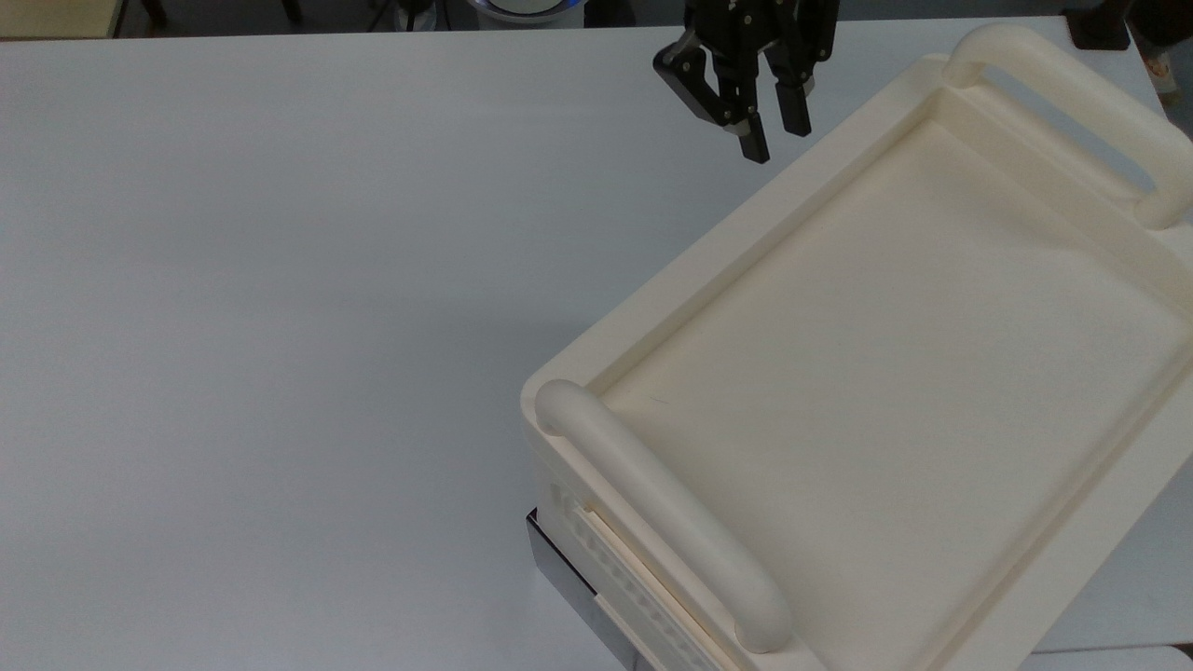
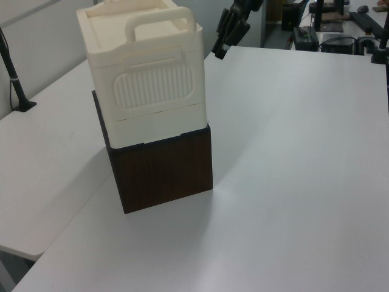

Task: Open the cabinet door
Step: 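Raise the gripper and move it to the cream cabinet door's edge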

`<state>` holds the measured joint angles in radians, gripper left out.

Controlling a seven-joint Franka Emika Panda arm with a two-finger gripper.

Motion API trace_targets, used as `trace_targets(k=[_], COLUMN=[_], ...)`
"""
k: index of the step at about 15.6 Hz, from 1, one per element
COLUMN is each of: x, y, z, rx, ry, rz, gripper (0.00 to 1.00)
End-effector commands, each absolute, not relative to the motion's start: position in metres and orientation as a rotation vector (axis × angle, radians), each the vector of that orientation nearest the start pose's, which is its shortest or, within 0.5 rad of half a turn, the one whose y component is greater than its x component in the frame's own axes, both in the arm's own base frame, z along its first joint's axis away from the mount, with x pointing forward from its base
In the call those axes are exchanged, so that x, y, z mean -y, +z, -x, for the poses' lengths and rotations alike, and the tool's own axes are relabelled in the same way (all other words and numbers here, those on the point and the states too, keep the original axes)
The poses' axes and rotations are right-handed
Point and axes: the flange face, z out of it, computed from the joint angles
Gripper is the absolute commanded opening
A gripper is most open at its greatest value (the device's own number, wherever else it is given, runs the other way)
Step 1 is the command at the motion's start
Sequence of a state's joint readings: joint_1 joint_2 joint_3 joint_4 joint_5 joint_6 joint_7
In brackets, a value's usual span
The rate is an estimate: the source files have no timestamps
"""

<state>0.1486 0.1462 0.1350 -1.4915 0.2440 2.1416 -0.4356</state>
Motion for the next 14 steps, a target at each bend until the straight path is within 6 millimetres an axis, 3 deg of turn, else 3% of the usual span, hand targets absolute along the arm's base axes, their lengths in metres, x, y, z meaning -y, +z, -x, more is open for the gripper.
trace_targets(k=[1,3,5,8,11,14], x=[-0.200,-0.206,-0.206,-0.207,-0.207,-0.207], y=[0.640,0.630,0.636,0.634,0.630,0.629], z=[-0.628,-0.632,-0.635,-0.636,-0.639,-0.638], rx=[0.868,0.881,0.879,0.880,0.878,0.880], ry=[-0.843,-0.834,-0.853,-0.853,-0.850,-0.848], rz=[2.655,2.656,2.650,2.649,2.653,2.655], gripper=[0.37,0.37,0.37,0.19,0.08,0.05])
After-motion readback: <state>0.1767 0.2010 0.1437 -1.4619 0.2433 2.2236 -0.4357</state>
